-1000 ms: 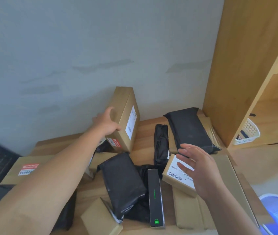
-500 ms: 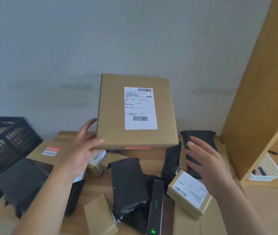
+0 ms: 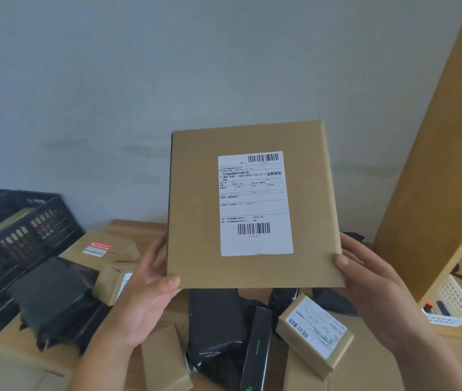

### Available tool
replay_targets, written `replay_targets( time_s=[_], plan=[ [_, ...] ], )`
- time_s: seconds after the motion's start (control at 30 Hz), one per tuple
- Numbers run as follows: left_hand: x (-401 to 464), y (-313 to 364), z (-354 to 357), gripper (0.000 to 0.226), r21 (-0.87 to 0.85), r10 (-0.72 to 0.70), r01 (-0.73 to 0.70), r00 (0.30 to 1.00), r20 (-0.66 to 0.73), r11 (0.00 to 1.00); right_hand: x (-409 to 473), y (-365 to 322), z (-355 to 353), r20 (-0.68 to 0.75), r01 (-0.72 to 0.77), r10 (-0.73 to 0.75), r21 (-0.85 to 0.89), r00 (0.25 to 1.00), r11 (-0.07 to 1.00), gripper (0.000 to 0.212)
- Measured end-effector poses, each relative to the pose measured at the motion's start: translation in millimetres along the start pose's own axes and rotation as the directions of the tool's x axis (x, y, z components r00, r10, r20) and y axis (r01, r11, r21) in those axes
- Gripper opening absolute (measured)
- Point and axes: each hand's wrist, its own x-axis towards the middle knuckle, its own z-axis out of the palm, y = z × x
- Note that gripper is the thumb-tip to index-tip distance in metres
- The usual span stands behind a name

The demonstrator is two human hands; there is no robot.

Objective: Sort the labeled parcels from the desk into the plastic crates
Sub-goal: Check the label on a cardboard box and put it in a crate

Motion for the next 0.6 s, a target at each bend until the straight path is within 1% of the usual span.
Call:
replay_targets(
  time_s=[0.07,0.13,0.33,0.47,0.6],
  plan=[
    [-1,2,3,0.085,0.014,0.011,-0.011,1.0,0.009,1.0,-5,0,-5,0.027,0.031,-0.031,0.008,0.999,0.999,0.062],
    [-2,3,7,0.082,0.034,0.032,-0.032,0.999,0.013,0.999,-9,0,-8,0.039,0.062,-0.062,0.014,0.997,0.998,0.058],
    [-9,2,19,0.086,0.061,0.065,-0.068,0.997,0.046,0.996,-20,0,-16,0.053,0.12,-0.121,0.017,0.991,0.993,0.06],
    [-15,-2,19,0.089,0.083,0.05,-0.054,0.998,0.048,0.995,-24,3,-18,0.059,0.131,-0.131,0.007,0.99,0.991,0.061],
    [-18,-5,20,0.091,0.106,0.036,-0.04,0.998,0.047,0.994,-31,4,-16,0.056,0.129,-0.127,-0.028,0.99,0.991,0.067]
  ],
)
